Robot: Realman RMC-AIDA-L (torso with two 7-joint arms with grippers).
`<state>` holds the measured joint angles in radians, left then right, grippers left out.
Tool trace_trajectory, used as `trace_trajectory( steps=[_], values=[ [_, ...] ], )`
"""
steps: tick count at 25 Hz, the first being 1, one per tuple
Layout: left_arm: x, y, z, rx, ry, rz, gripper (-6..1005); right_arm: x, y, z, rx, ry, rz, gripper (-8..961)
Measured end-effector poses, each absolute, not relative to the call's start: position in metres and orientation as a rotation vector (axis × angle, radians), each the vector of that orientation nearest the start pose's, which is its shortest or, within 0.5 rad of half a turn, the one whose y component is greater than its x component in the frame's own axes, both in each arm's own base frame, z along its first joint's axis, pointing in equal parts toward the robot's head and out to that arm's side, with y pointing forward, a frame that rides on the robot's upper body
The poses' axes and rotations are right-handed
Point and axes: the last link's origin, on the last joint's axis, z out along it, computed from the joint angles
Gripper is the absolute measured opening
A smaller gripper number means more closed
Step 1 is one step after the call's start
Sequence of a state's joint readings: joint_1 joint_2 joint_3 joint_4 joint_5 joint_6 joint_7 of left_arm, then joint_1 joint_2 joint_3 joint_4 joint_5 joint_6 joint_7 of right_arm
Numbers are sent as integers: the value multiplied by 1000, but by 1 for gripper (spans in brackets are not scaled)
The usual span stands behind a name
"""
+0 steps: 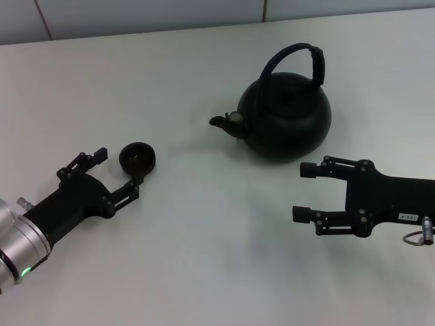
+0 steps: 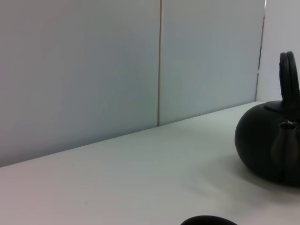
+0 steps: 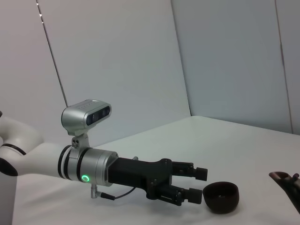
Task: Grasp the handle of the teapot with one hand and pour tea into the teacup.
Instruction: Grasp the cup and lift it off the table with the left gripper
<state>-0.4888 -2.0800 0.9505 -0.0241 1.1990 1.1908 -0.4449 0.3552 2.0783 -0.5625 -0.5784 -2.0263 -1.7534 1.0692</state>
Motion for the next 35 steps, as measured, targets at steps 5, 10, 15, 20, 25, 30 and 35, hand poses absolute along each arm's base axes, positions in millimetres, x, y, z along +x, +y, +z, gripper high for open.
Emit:
trace_trajectory(
  steps=[5, 10, 15, 20, 25, 30, 35],
  values=[
    [-317, 292, -81, -2284, -503, -624, 836, 305, 256, 1, -2701, 489, 845, 826],
    [-315, 299, -82, -2291, -495, -605, 835, 305, 256, 1, -2701, 488, 845, 825],
    [-313, 301, -82, -2294, -487, -606, 835, 305, 256, 1, -2702, 487, 845, 825],
    [-311, 302, -82, -2301, -480, -605, 835, 304, 257, 1, -2702, 484, 844, 825],
    [-311, 302, -84, -2314, -474, -597, 835, 304, 257, 1, -2702, 484, 844, 825],
    [-312, 302, -84, -2319, -474, -588, 835, 303, 258, 1, -2704, 480, 845, 825],
    [-311, 303, -85, -2323, -472, -584, 835, 302, 259, 1, -2706, 474, 846, 825]
  ],
)
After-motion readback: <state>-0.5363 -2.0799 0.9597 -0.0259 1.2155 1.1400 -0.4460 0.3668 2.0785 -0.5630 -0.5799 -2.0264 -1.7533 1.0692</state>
